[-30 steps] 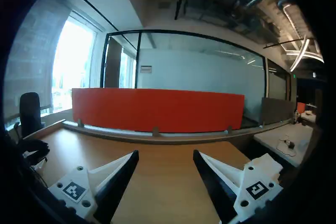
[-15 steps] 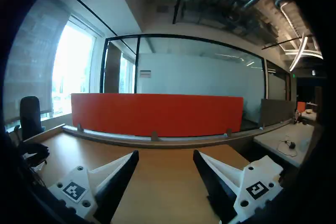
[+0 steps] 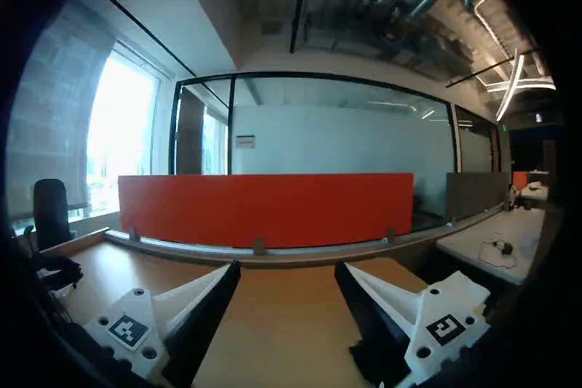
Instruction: Fold towel
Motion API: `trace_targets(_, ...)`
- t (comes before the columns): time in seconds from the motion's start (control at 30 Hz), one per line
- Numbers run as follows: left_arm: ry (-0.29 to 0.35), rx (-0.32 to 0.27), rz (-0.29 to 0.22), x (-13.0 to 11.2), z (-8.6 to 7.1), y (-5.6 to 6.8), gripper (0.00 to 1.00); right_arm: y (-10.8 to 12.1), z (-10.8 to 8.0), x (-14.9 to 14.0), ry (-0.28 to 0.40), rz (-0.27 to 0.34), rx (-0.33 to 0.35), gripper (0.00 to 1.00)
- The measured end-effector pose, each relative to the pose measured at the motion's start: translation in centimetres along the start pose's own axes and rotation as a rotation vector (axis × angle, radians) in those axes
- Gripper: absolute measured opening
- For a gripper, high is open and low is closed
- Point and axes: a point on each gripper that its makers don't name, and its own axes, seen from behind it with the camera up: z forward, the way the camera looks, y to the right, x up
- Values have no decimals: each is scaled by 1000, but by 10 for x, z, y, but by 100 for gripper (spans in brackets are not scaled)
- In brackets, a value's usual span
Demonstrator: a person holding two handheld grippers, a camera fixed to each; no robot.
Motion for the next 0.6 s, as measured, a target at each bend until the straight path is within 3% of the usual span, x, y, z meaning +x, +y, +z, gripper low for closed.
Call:
trace_targets(0.27, 0, 0, 0, 1, 0, 0, 95, 23, 2, -16, 29, 27, -12, 100)
trace_targets(0.6, 0, 0, 0, 1, 0, 0, 95, 23, 6, -50, 36, 41, -2, 100)
